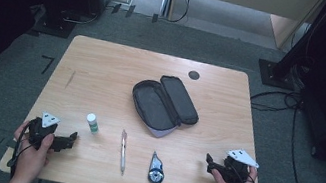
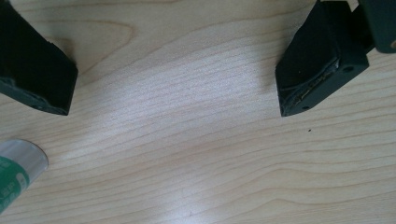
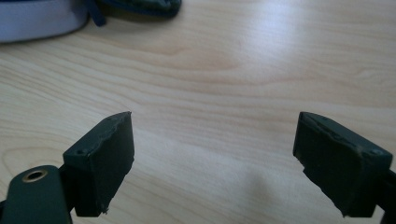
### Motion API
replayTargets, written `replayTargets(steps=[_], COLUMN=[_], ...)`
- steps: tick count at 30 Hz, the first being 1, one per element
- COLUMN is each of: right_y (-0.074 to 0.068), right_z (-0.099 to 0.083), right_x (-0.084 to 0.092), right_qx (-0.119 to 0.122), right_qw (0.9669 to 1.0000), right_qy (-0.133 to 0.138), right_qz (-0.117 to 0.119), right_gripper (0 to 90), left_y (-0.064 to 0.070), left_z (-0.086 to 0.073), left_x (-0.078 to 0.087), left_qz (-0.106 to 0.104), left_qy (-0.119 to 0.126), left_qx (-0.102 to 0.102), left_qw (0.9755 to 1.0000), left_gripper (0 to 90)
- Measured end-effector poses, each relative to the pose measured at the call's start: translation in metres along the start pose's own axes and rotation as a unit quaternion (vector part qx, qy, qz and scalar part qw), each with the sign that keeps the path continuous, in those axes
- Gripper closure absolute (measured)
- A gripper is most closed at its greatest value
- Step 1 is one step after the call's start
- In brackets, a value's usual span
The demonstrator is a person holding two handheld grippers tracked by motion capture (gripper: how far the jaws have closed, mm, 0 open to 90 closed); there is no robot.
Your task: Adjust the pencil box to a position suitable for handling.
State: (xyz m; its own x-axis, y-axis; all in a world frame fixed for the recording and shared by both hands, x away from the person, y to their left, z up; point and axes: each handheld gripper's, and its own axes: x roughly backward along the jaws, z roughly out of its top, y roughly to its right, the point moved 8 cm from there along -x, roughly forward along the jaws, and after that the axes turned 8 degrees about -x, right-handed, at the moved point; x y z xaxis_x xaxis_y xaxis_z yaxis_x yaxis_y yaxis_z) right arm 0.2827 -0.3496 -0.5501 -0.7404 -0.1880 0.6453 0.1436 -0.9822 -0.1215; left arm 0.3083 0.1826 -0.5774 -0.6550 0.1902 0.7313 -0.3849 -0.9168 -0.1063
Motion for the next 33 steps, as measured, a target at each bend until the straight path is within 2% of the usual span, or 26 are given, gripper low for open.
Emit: replayTargets(steps=[4,6,8,15,18,23,25,29,33], right_y=[-0.005,-0.012,-0.014,-0.031,-0.043,-0.053,-0.061,-0.068,-0.082], right_z=[0.006,0.012,0.015,0.031,0.038,0.045,0.051,0.057,0.064], right_x=[0.001,0.003,0.004,0.003,-0.001,-0.006,-0.009,-0.011,-0.015], right_qx=[-0.002,-0.013,-0.015,-0.010,-0.006,-0.003,-0.002,0.006,0.013], right_qw=[1.0000,0.9997,0.9996,0.9993,0.9988,0.9987,0.9982,0.9981,0.9972], right_qy=[0.002,0.005,0.008,0.019,0.018,0.021,0.024,0.026,0.023], right_qz=[0.006,0.021,0.024,0.031,0.044,0.047,0.054,0.055,0.071], right_gripper=[13.1,14.1,14.1,19.6,21.7,22.8,24.2,26.4,33.3], left_y=[0.000,0.000,0.000,0.000,0.000,0.000,0.000,0.000,0.000], left_z=[0.000,0.000,0.000,0.000,0.000,0.000,0.000,0.000,0.000], left_x=[0.000,0.000,0.000,0.000,0.000,0.000,0.000,0.000,0.000], left_qz=[0.000,0.000,0.000,0.000,0.000,0.000,0.000,0.000,0.000], left_qy=[0.000,0.000,0.000,0.000,0.000,0.000,0.000,0.000,0.000], left_qx=[0.000,0.000,0.000,0.000,0.000,0.000,0.000,0.000,0.000], left_qw=[1.0000,1.0000,1.0000,1.0000,1.0000,1.0000,1.0000,1.0000,1.0000], left_gripper=[0.0,0.0,0.0,0.0,0.0,0.0,0.0,0.0,0.0])
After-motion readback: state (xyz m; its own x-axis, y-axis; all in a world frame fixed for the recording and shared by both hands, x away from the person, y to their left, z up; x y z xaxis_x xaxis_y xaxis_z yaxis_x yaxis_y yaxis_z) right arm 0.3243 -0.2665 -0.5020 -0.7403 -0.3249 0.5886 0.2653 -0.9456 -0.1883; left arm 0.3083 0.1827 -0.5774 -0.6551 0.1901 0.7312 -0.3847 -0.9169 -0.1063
